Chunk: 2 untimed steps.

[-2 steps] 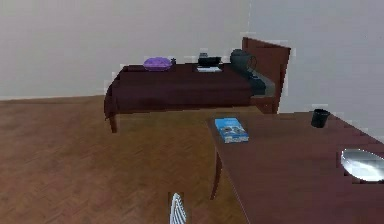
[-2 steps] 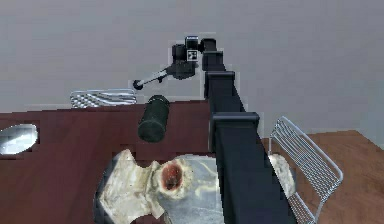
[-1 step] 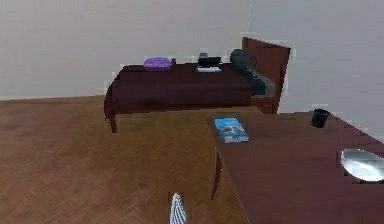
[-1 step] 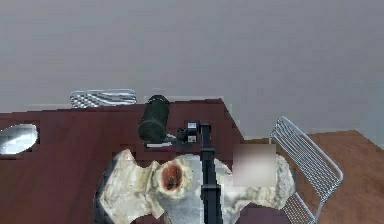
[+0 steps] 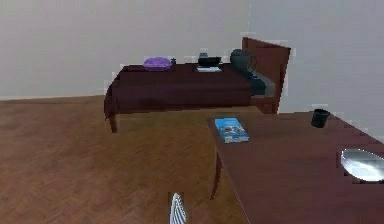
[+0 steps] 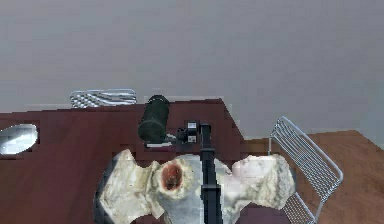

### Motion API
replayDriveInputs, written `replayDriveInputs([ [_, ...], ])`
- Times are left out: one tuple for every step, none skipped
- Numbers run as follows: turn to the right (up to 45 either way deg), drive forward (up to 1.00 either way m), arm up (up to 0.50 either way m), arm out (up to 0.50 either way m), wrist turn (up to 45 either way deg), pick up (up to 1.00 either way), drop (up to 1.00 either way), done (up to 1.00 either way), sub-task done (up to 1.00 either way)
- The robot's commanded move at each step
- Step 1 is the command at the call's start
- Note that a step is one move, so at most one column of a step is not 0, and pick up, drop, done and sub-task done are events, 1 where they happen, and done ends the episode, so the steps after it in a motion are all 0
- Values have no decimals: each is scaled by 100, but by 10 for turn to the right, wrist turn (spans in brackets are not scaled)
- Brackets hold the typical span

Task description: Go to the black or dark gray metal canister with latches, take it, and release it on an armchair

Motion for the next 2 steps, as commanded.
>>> replayDriveInputs([
  [0,0,10,0,0,0,0,0,0],
  [0,0,20,0,0,0,0,0,0],
])
